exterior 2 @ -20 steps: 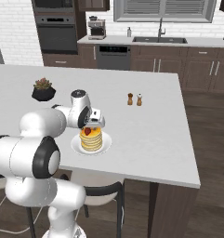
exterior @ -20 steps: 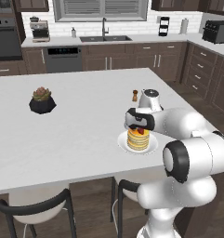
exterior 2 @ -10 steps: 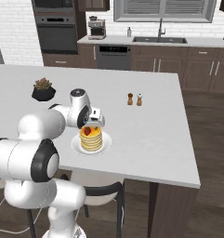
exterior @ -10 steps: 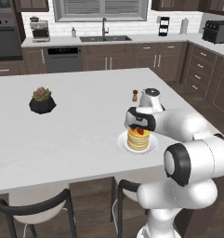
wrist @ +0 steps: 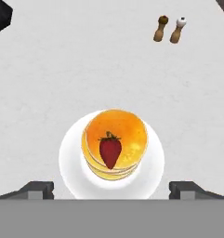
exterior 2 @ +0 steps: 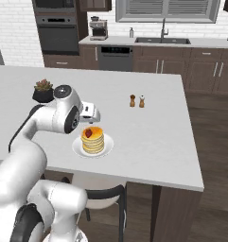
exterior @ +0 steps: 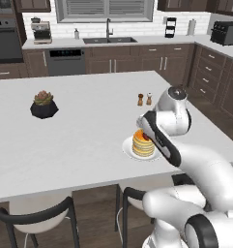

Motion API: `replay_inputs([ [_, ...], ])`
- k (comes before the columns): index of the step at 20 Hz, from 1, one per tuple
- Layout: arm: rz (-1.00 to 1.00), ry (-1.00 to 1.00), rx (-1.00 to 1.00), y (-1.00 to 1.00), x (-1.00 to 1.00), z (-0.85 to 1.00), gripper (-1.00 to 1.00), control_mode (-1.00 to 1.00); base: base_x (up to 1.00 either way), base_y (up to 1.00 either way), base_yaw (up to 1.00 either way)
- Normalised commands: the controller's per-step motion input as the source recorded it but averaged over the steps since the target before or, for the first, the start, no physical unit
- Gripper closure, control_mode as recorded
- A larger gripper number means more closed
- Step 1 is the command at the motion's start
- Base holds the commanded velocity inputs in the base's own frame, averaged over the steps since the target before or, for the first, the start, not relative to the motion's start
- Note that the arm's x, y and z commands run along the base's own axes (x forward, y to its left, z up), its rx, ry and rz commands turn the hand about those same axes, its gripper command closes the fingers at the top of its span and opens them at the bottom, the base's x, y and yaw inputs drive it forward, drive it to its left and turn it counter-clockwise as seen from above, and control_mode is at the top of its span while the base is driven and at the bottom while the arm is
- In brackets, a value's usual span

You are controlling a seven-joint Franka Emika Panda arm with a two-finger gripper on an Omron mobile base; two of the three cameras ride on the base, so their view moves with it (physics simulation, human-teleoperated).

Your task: Take the strawberry from the fridge and place it on top of the pancake, located on the dining counter.

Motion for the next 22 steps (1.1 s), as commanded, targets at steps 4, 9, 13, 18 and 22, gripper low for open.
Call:
replay_inputs([
  [4,0.00,-0.31,0.00,-0.05,-1.00,0.74,-1.00,-1.00,0.00,0.00,0.00],
  [9,0.00,-0.28,0.00,-0.04,-1.00,0.75,-1.00,-1.00,0.00,0.00,0.00],
  [13,-0.01,-0.11,0.08,0.00,-1.00,0.77,-1.00,-1.00,0.00,0.00,0.00],
  [18,-0.01,0.00,0.07,0.00,-0.93,0.71,-1.00,-1.00,0.00,0.00,0.00],
  [22,0.00,-0.24,0.00,0.00,-0.98,0.27,-1.00,-1.00,0.00,0.00,0.00],
])
